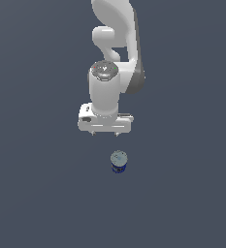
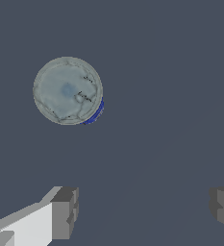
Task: Pick up the object and move it to a goal position.
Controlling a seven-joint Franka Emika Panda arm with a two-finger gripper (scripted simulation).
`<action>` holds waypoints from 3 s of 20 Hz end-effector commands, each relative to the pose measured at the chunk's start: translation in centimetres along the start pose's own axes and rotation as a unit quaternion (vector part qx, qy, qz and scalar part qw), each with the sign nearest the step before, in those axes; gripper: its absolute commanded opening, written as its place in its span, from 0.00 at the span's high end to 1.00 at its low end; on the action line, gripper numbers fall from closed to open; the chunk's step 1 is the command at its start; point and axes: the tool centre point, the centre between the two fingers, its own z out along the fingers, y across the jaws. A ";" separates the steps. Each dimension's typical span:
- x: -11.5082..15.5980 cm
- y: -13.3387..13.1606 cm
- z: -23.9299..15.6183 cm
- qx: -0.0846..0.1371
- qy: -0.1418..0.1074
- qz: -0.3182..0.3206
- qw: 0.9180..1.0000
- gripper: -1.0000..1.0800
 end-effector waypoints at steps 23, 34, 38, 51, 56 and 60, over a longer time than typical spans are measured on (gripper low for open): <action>1.7 -3.4 0.8 -0.001 0.000 -0.040 0.999 0.04; 6.2 -5.4 2.5 0.014 -0.001 -0.029 0.999 0.04; 7.2 -5.9 3.0 0.018 -0.001 -0.027 0.999 0.04; 7.9 -6.4 4.0 0.022 -0.001 -0.025 0.999 0.04; 7.8 -6.5 6.6 0.022 -0.001 -0.025 0.999 0.04; 7.8 -6.6 8.2 0.022 -0.001 -0.025 0.999 0.04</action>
